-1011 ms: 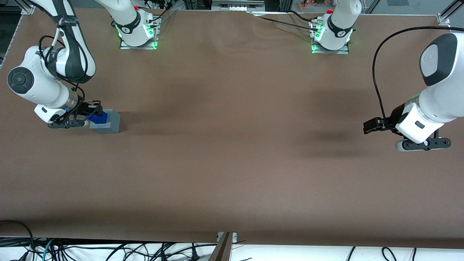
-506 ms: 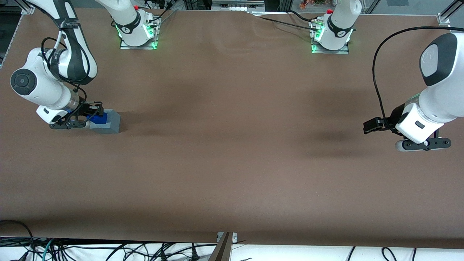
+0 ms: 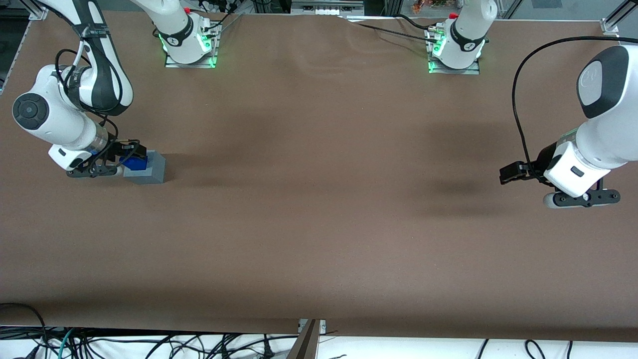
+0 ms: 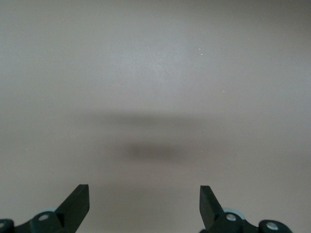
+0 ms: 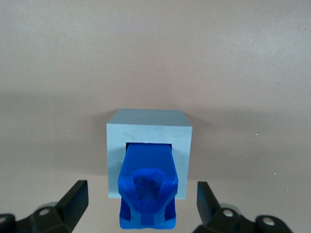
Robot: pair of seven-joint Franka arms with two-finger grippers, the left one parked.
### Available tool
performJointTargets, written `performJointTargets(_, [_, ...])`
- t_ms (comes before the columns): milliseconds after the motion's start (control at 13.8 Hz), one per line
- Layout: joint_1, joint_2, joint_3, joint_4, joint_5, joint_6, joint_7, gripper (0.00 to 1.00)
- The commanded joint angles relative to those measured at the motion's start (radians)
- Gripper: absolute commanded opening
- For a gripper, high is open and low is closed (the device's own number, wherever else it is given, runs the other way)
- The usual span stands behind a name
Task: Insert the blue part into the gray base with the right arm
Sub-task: 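Open the right gripper to release the blue block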
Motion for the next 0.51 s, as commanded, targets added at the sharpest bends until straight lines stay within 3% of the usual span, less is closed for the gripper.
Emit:
performJointTargets(0, [0.005, -0.036, 0.006, 0.065, -0.014, -0.109, 0.014, 0.99])
performJointTargets(217, [0.0, -0.024, 0.001, 0.286, 0.004, -0.41, 0.02, 1.0])
performJointTargets(433, [0.011, -0.021, 0.02, 0.467, 0.001, -0.547, 0.001, 1.0])
